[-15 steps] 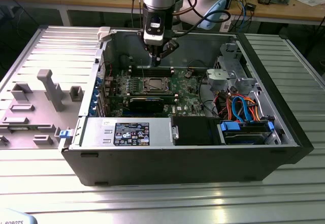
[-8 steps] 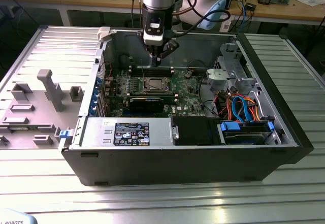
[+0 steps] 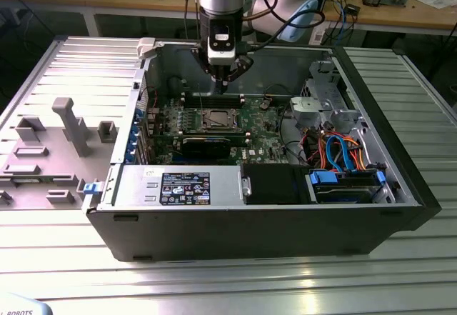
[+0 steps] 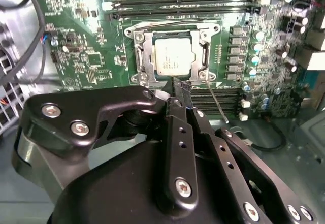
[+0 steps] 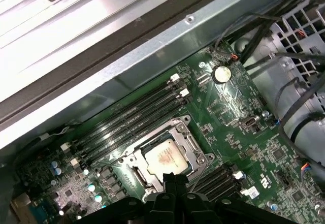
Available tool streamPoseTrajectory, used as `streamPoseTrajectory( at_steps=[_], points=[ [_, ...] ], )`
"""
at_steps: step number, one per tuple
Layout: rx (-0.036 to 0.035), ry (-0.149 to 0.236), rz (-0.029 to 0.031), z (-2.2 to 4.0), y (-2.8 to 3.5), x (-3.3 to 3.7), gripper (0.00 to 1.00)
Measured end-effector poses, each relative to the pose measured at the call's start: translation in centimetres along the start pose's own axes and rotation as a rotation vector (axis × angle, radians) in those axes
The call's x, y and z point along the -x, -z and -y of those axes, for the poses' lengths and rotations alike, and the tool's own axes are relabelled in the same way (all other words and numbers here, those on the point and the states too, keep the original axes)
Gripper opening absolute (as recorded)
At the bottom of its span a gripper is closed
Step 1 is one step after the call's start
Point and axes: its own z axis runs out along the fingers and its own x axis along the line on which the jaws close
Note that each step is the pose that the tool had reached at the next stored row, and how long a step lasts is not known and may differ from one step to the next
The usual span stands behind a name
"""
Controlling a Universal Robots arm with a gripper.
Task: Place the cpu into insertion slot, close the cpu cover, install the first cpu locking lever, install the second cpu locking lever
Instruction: 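Install the first cpu locking lever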
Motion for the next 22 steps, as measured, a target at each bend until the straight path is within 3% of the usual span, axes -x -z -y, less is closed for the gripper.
streamPoseTrajectory(
  at_steps=[3, 18, 22],
  points=[
    [0.0011, 0.022, -0.0004, 0.05, 0.0, -0.03, 0.11],
    [0.0012, 0.026, -0.0006, 0.09, 0.0, -0.1, 0.11],
    [0.0022, 0.047, -0.0011, 0.09, 0.0, -0.1, 0.11]
  ],
)
